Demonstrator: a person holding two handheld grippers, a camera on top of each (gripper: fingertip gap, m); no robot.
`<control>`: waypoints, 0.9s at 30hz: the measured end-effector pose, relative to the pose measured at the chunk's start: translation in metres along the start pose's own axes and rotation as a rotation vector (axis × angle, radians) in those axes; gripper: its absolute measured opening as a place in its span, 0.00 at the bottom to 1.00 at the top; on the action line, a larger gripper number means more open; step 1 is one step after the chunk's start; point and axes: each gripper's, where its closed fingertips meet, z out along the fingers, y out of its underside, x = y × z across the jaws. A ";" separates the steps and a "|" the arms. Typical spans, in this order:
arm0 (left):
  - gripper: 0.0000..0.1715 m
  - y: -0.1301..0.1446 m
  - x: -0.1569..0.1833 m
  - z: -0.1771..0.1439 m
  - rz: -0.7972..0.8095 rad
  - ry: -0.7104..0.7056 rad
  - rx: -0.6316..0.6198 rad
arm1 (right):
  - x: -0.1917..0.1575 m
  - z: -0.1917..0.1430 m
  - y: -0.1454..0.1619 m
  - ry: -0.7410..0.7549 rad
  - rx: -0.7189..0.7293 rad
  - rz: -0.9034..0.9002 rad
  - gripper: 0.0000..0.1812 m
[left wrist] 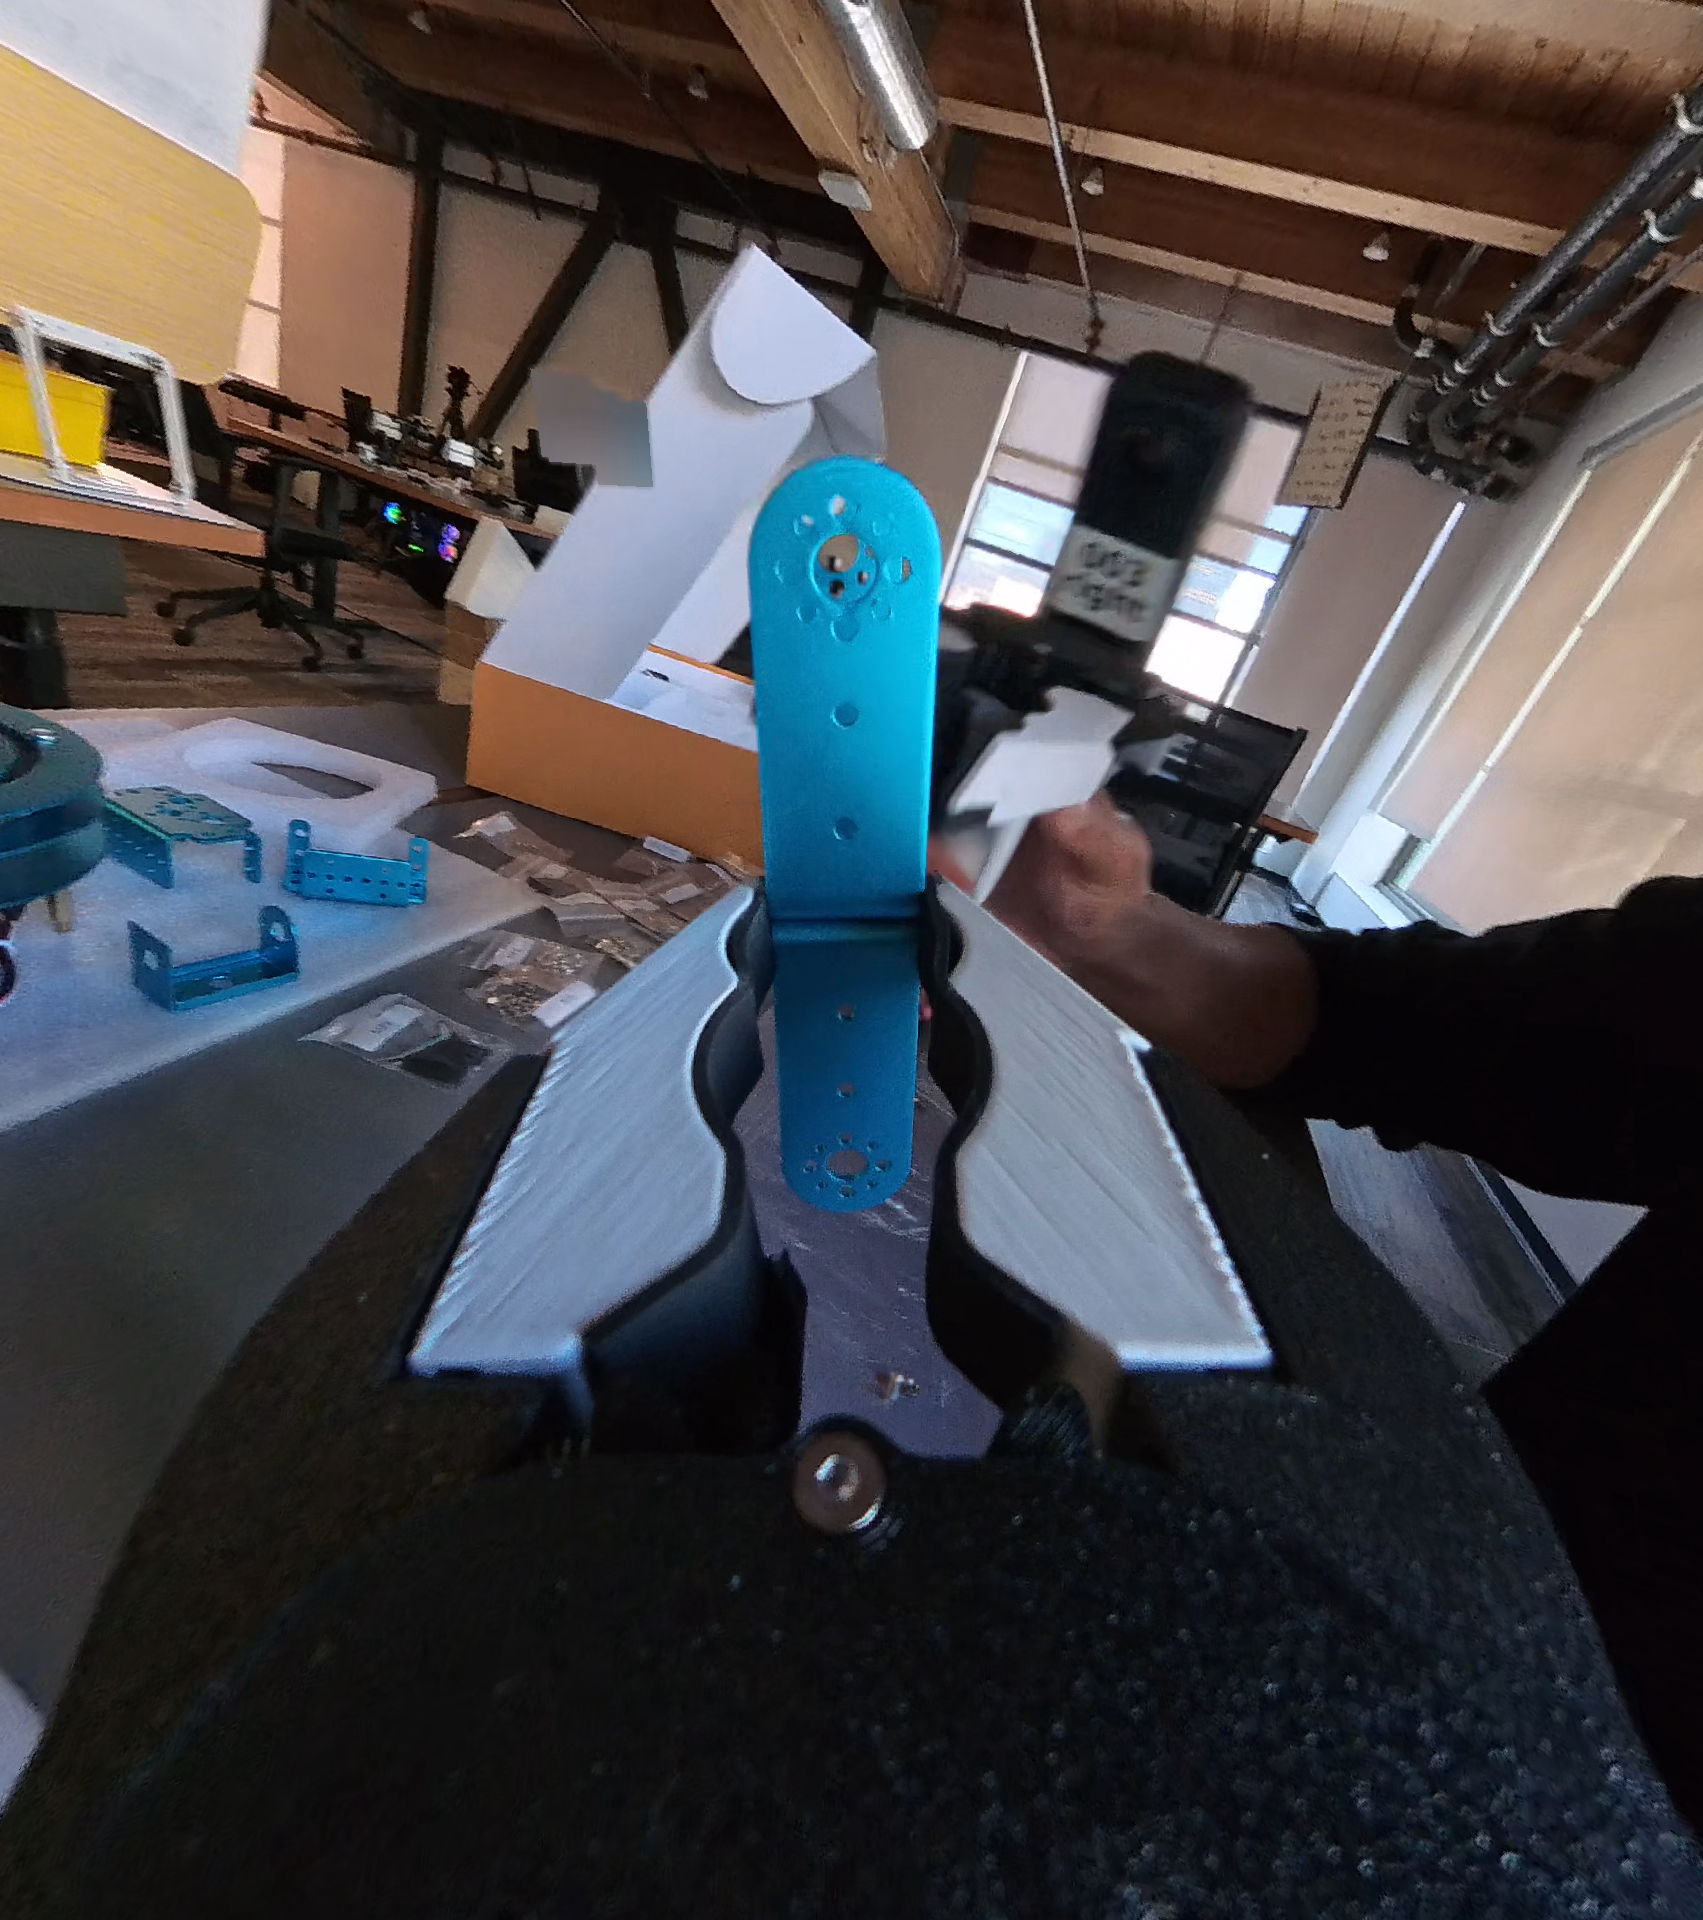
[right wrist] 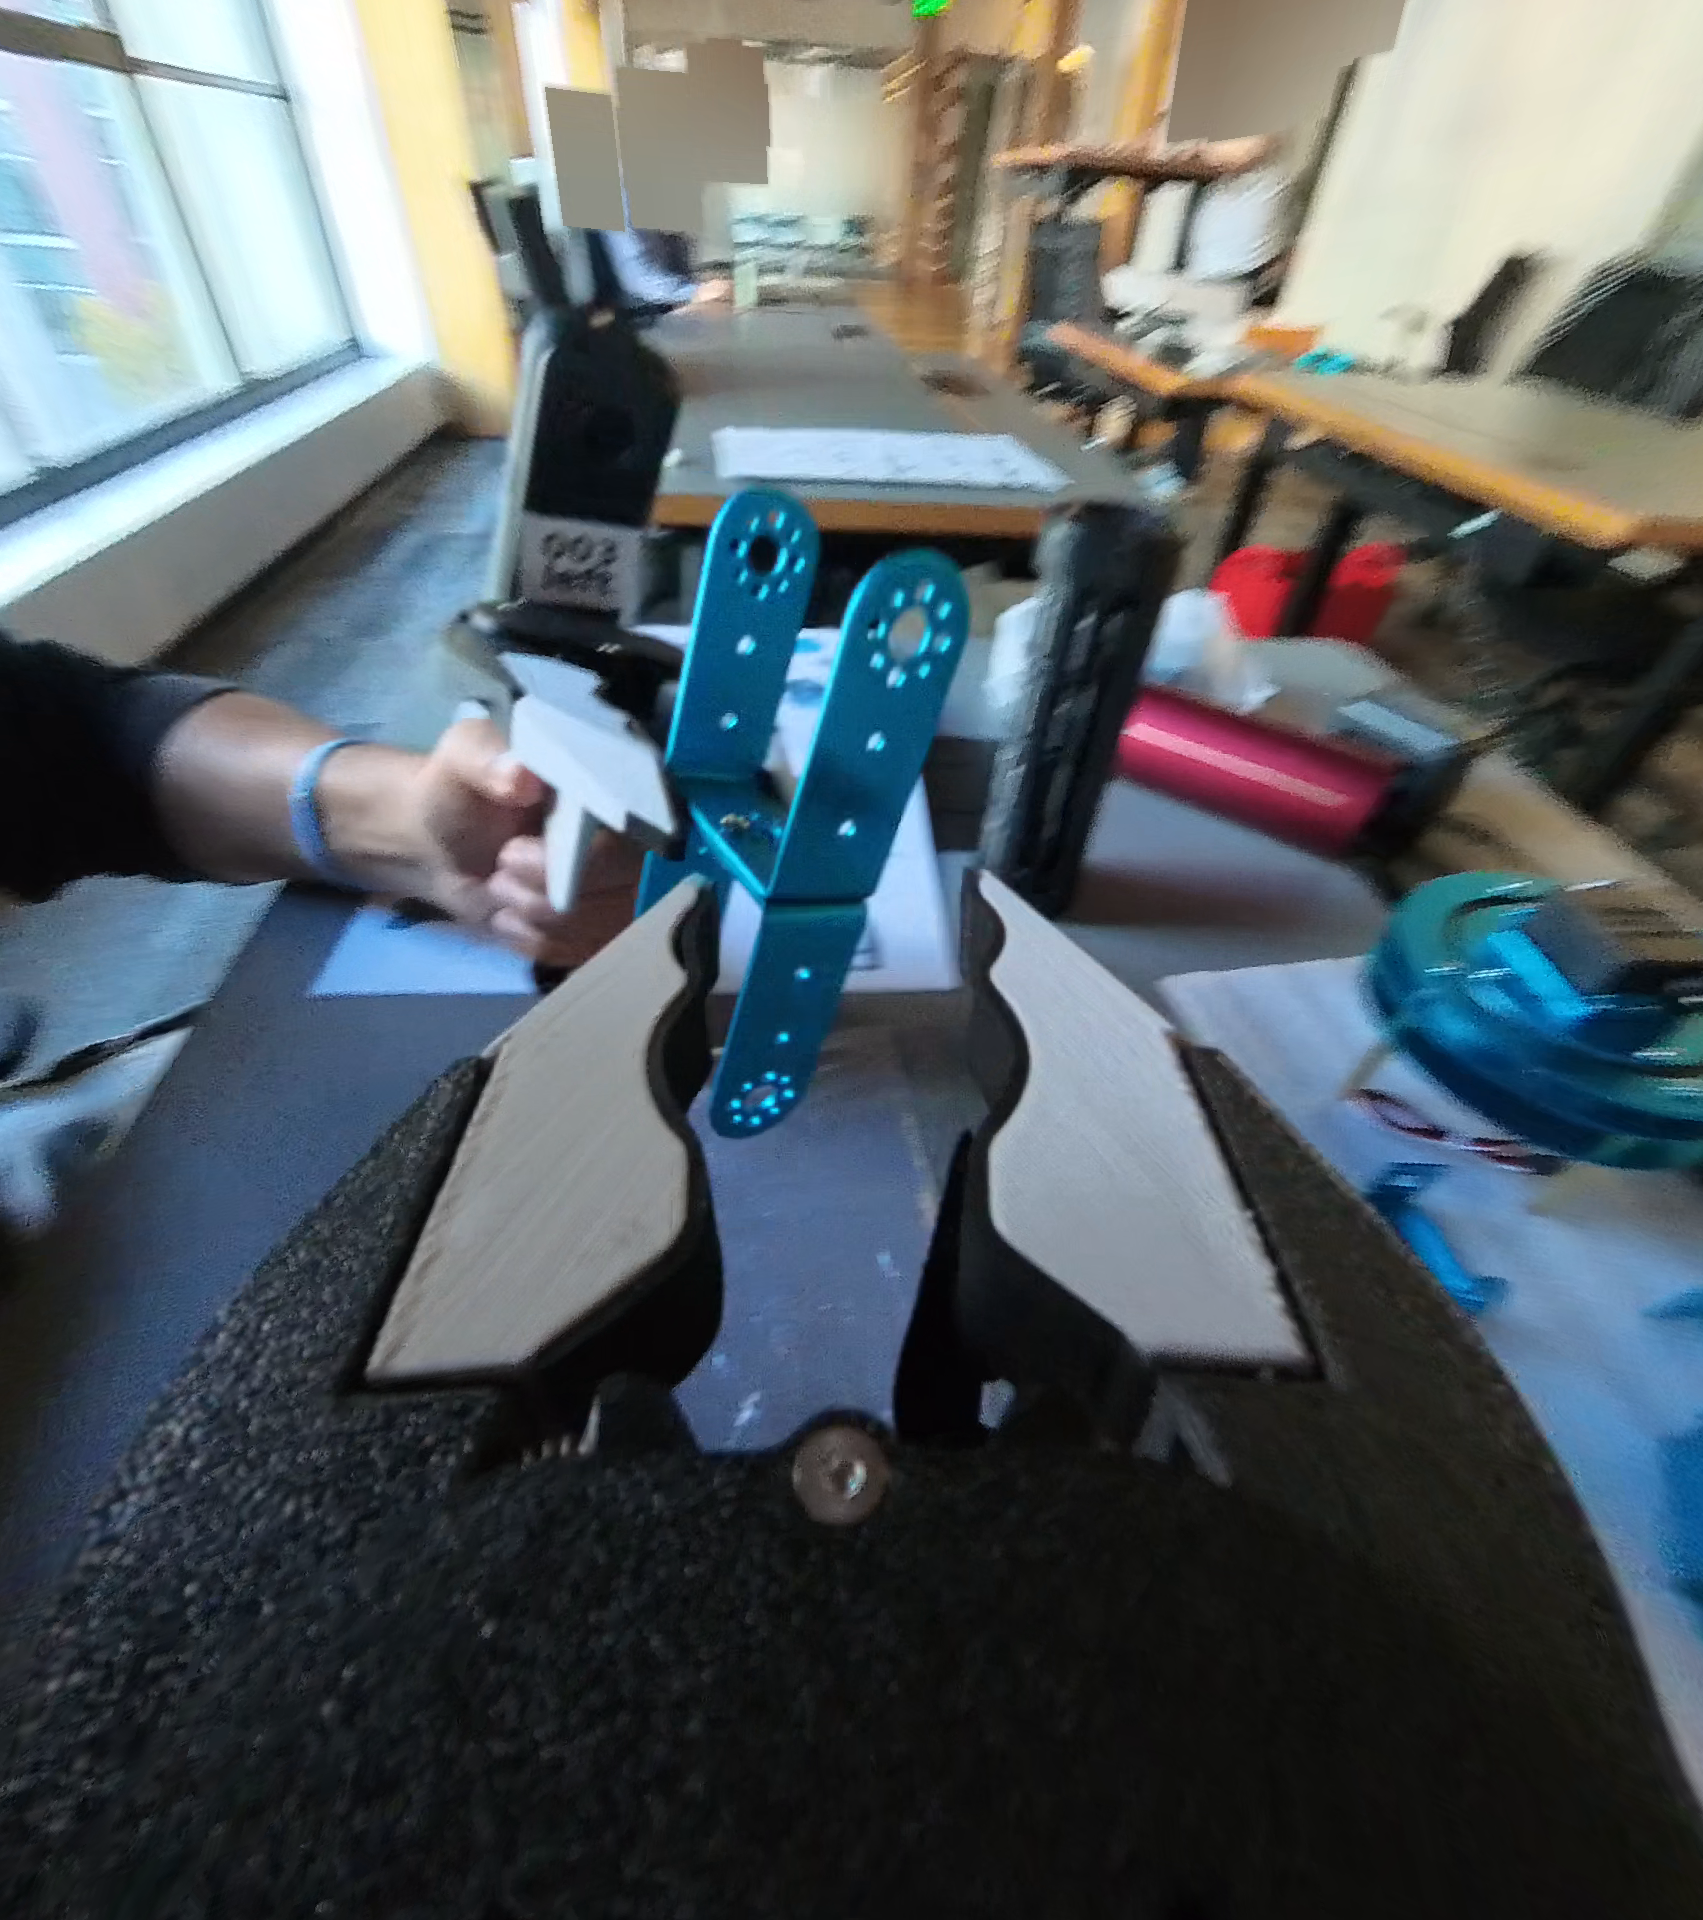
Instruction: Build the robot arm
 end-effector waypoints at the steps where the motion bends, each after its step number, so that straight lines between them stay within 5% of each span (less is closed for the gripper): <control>1: 0.15 -0.002 -0.004 -0.001 0.016 -0.025 0.006 | 0.004 -0.008 -0.010 0.068 0.019 -0.038 0.24; 4: 0.15 -0.007 -0.013 -0.005 0.109 -0.120 0.014 | -0.044 -0.018 -0.045 -0.033 0.122 -0.154 0.19; 6: 0.15 -0.009 -0.016 -0.007 0.168 -0.172 0.016 | -0.062 -0.004 -0.040 -0.040 0.058 -0.165 0.24; 9: 0.15 -0.009 -0.015 -0.006 0.209 -0.190 0.008 | -0.066 0.024 -0.011 -0.042 -0.101 -0.103 0.47; 15: 0.15 -0.005 -0.015 -0.004 0.210 -0.190 -0.005 | -0.049 0.035 0.000 0.087 -0.133 -0.222 0.49; 27: 0.15 -0.002 -0.017 -0.003 0.232 -0.215 -0.018 | -0.052 0.041 0.011 0.048 -0.165 -0.156 0.50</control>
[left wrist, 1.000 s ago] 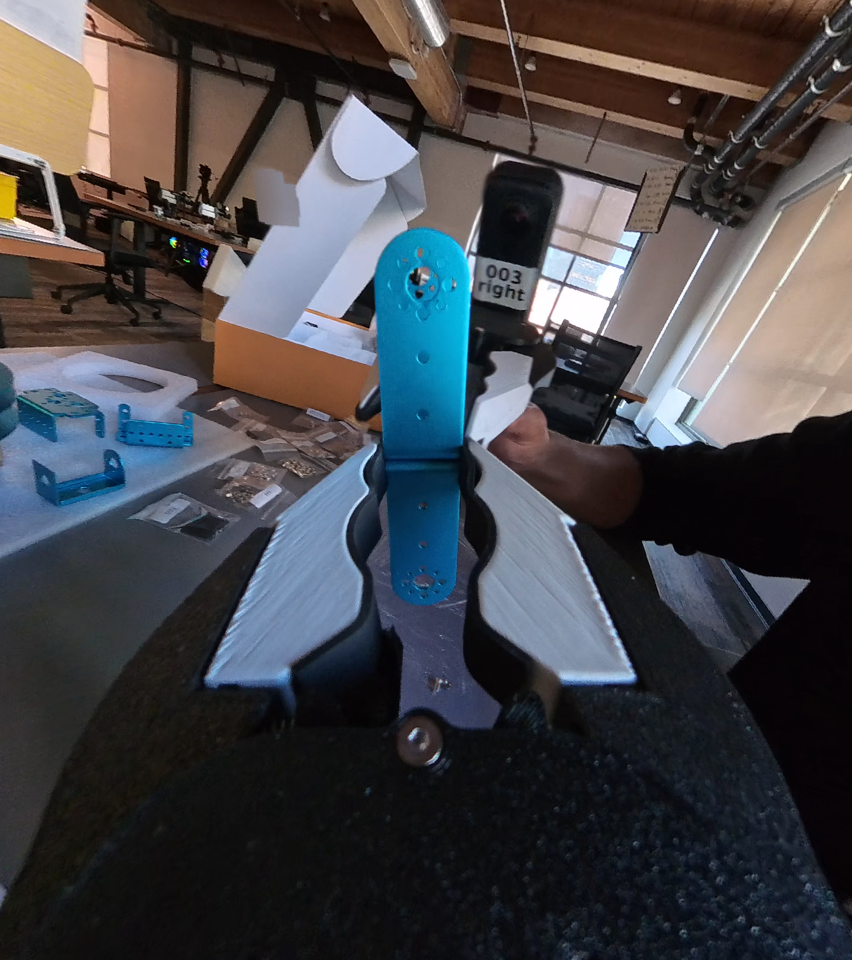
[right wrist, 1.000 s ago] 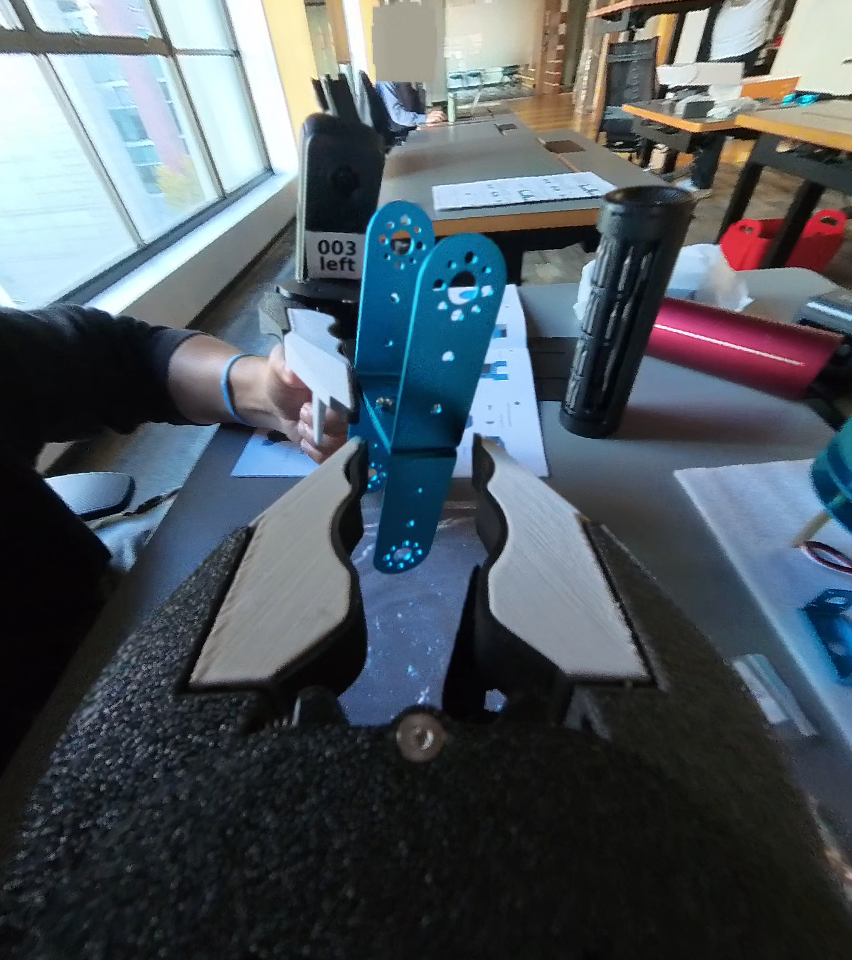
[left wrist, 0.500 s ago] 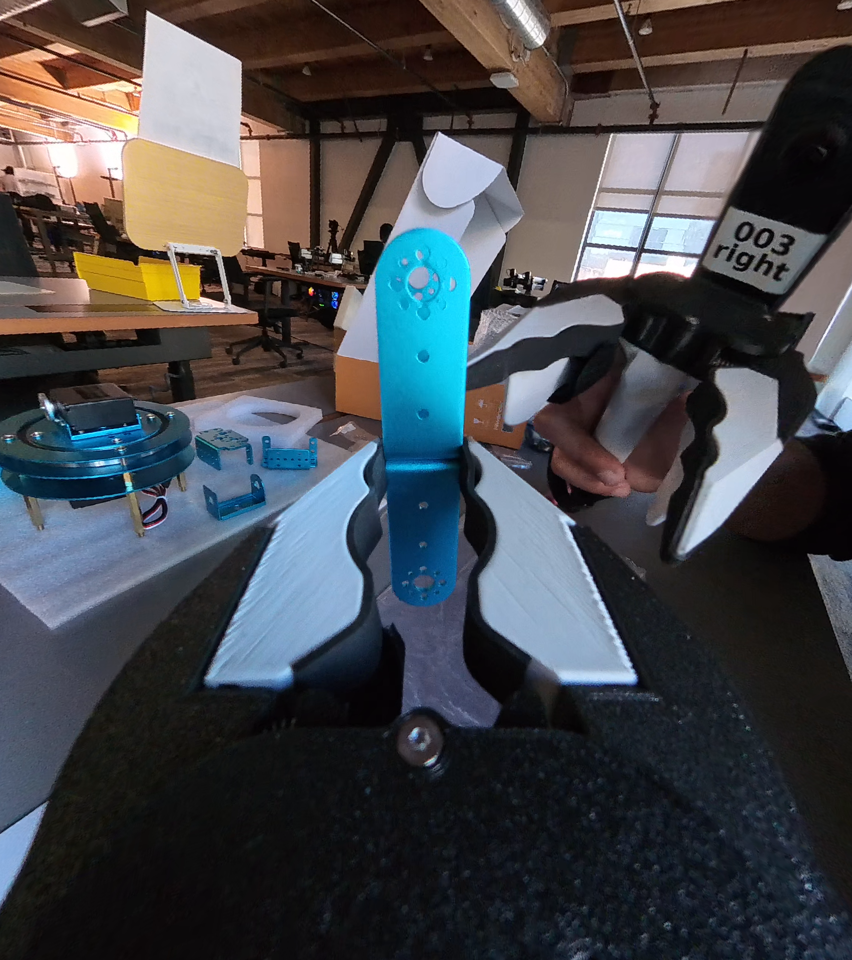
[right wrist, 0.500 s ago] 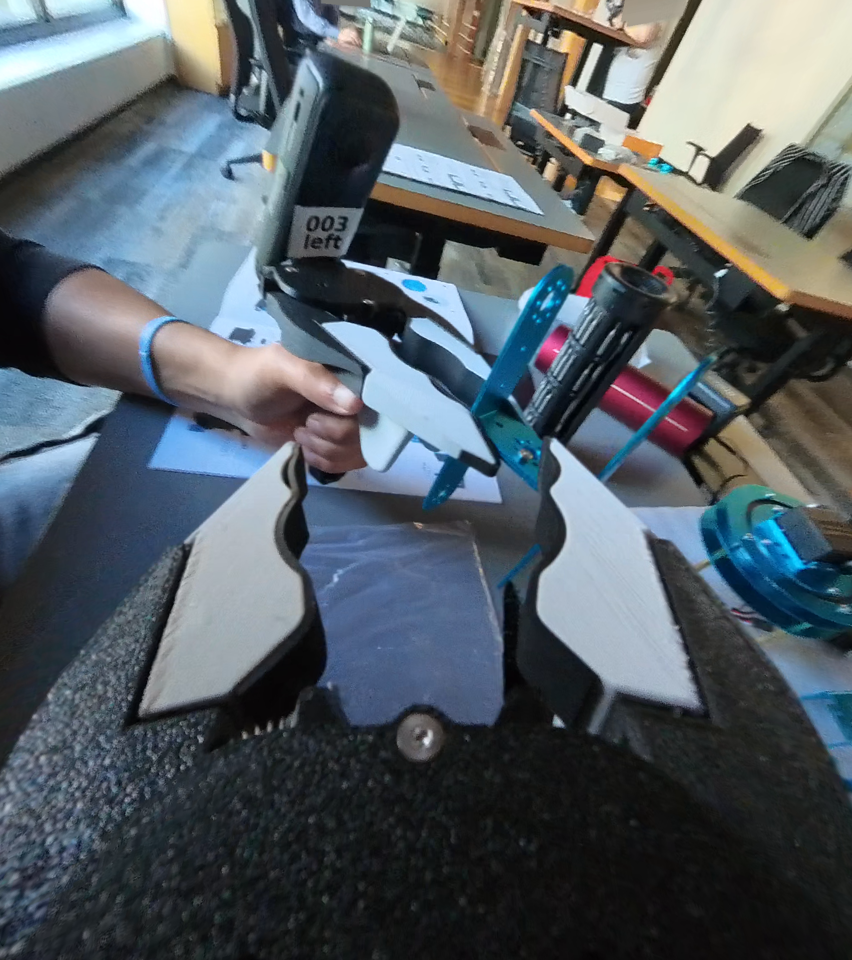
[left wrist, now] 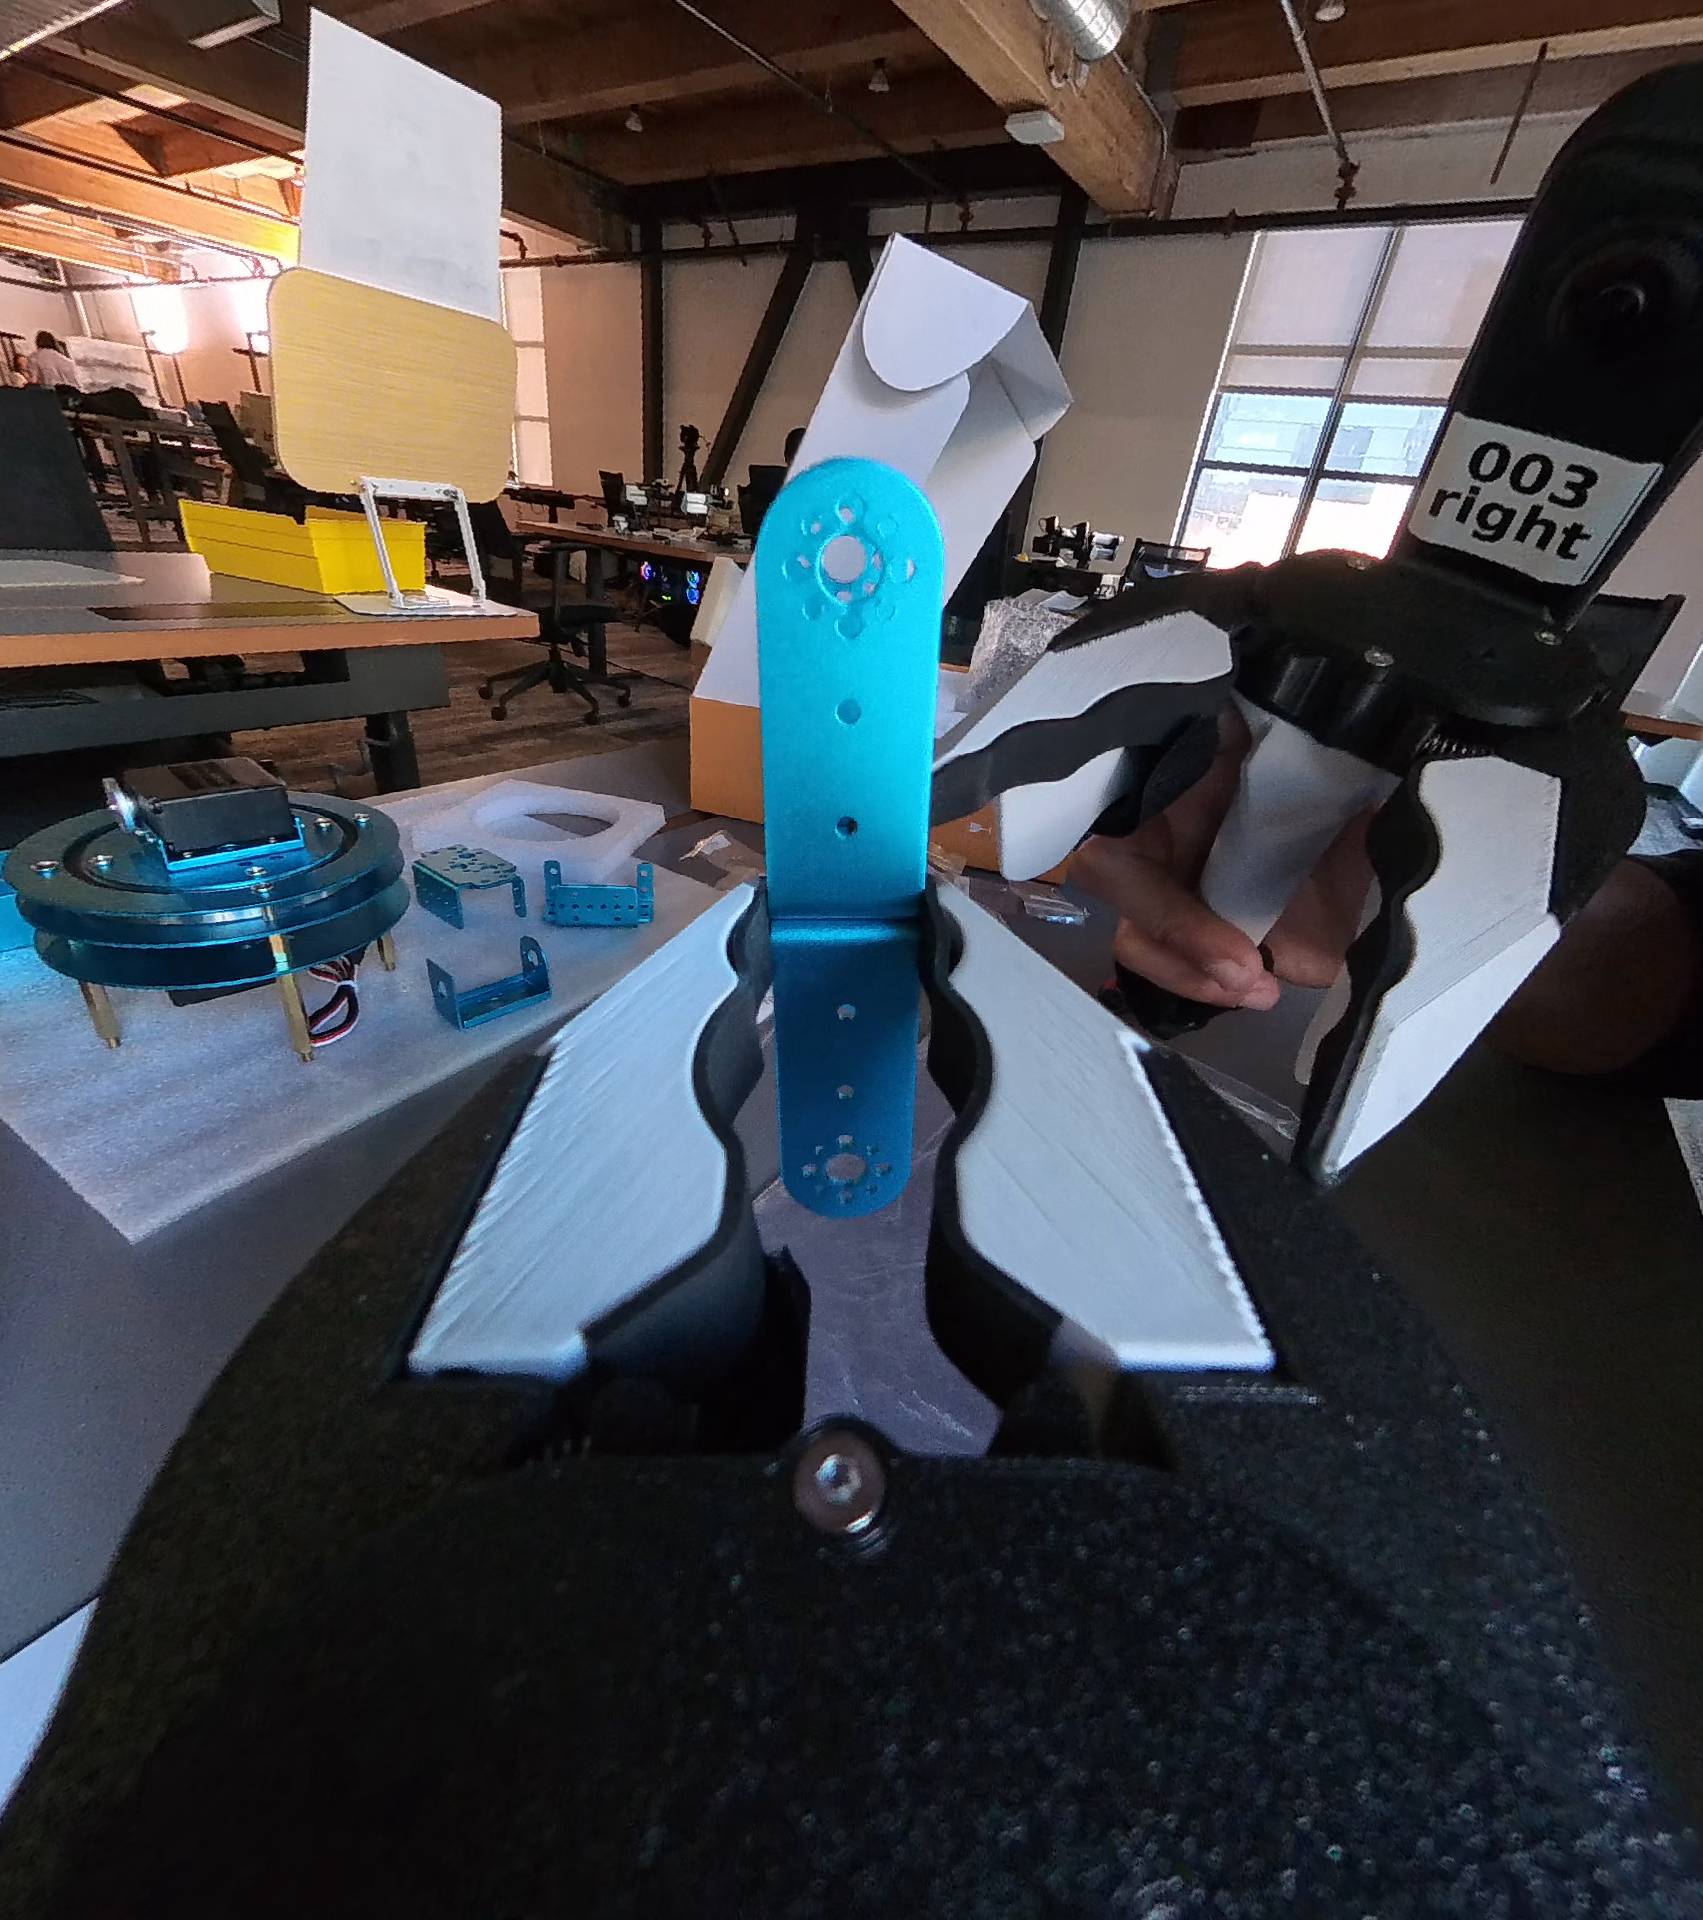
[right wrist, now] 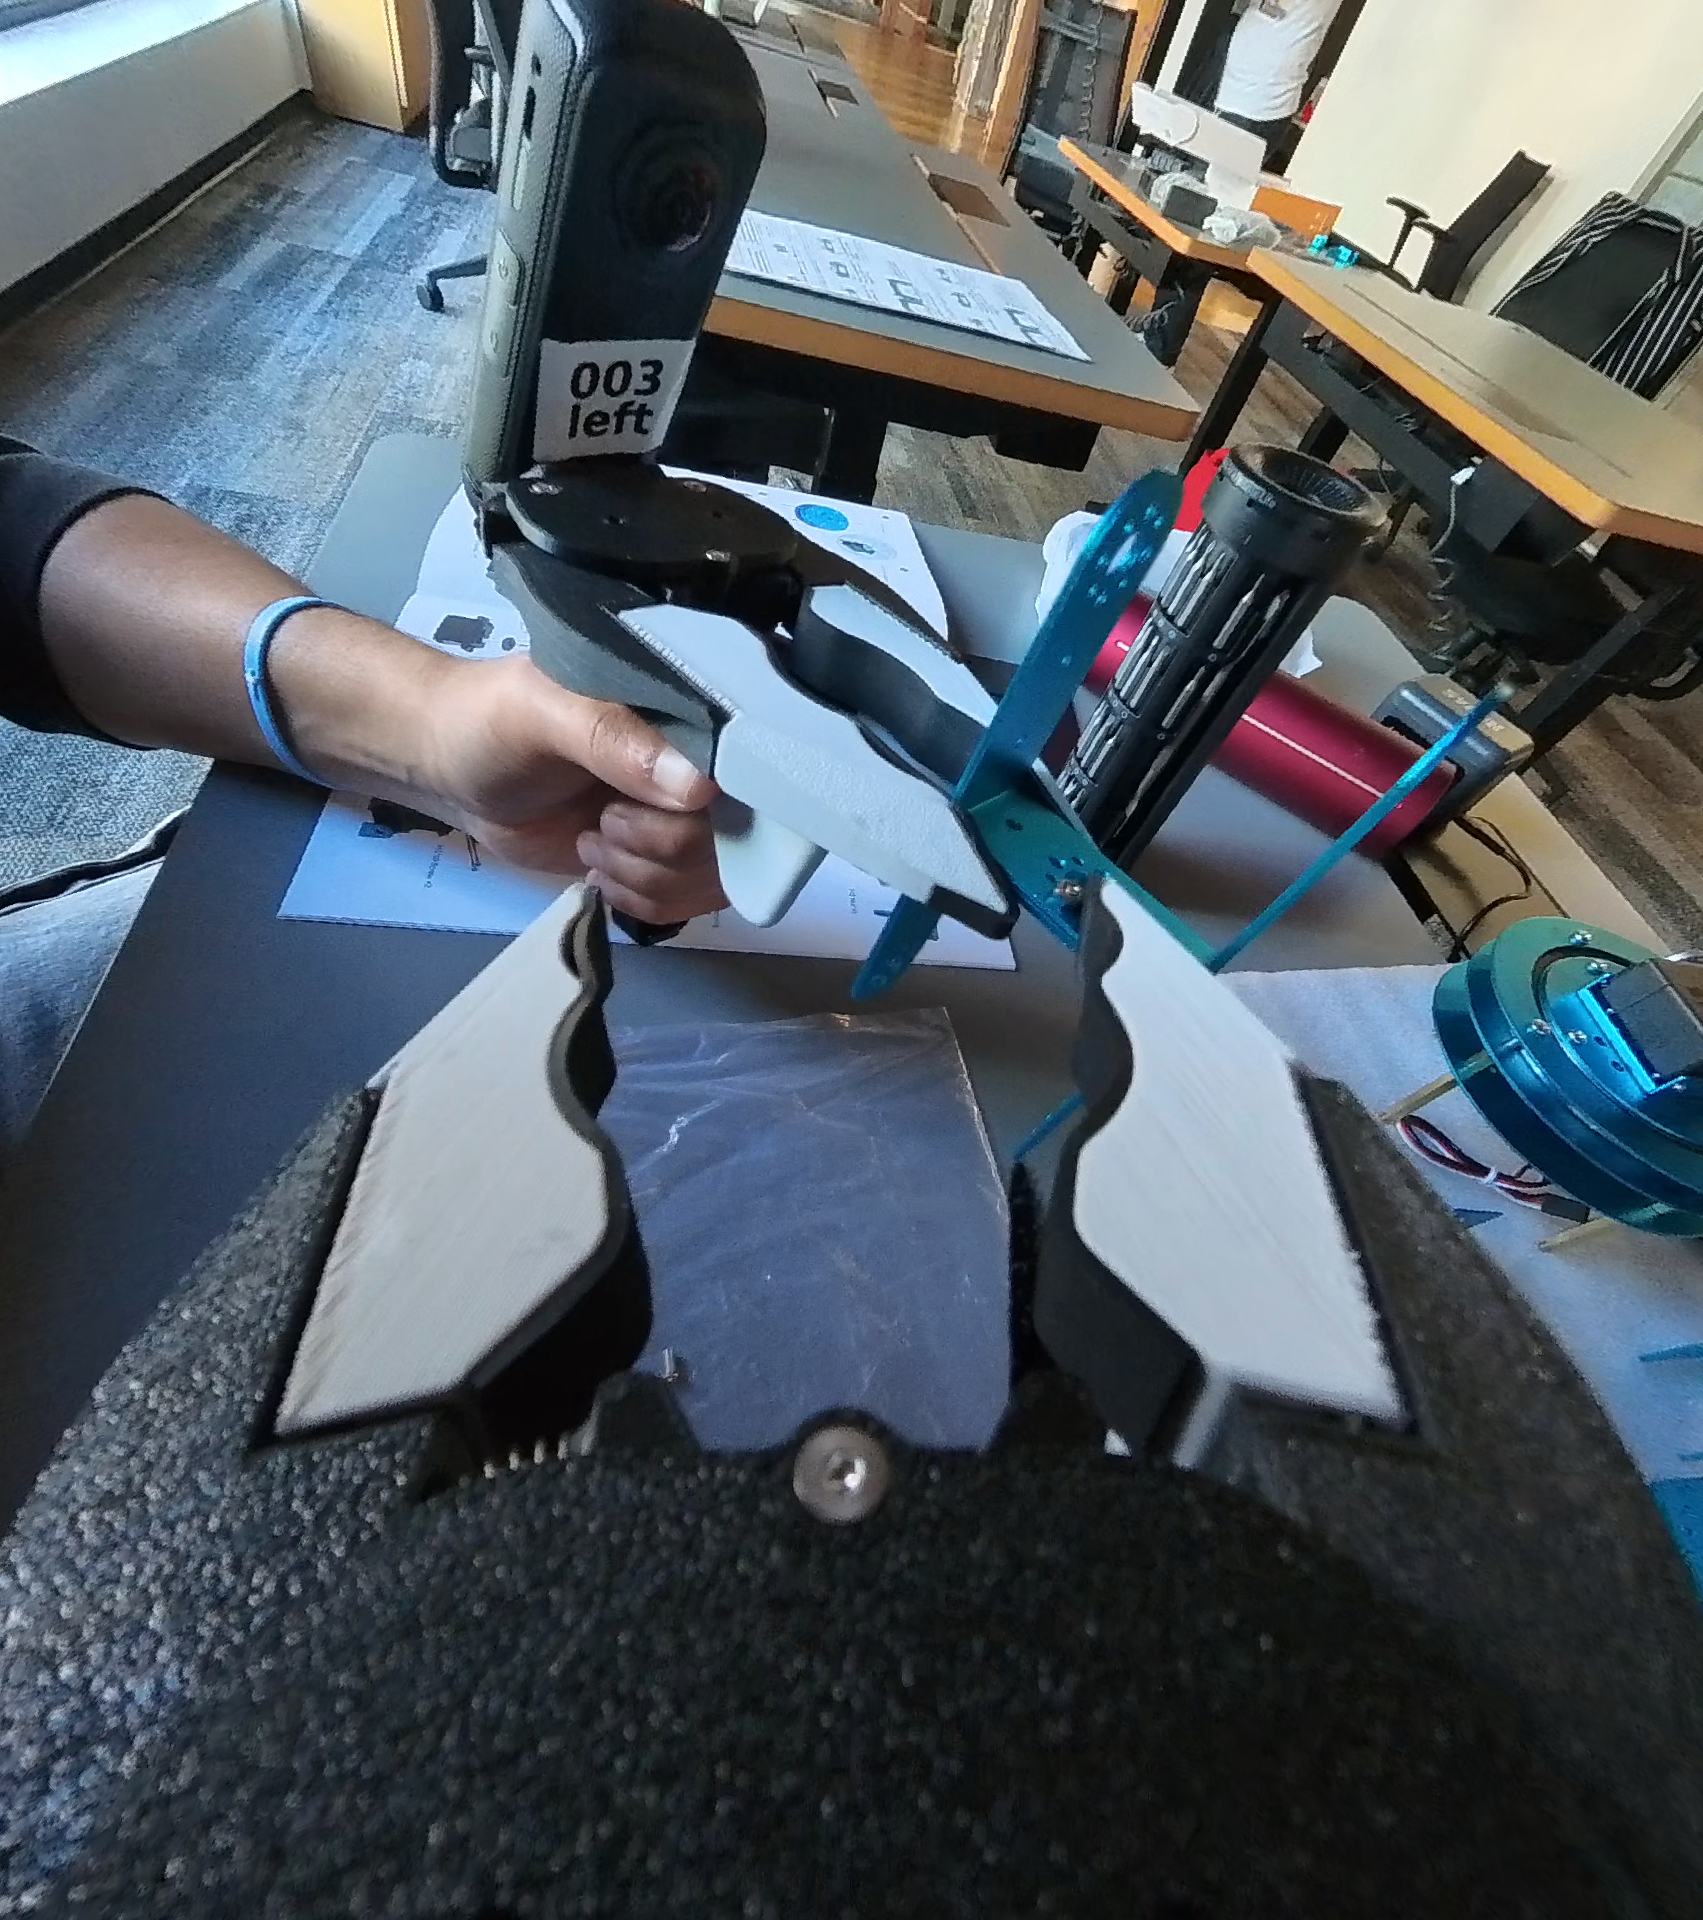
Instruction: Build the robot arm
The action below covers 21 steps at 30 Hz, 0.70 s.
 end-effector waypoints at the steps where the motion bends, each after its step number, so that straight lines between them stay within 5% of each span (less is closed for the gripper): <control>1: 0.15 0.000 0.000 0.000 -0.001 0.000 0.001 | 0.000 0.000 0.000 0.000 0.001 0.002 0.49; 21: 0.15 -0.001 -0.006 -0.002 -0.018 -0.018 0.003 | 0.005 -0.003 -0.006 0.023 -0.006 -0.006 0.48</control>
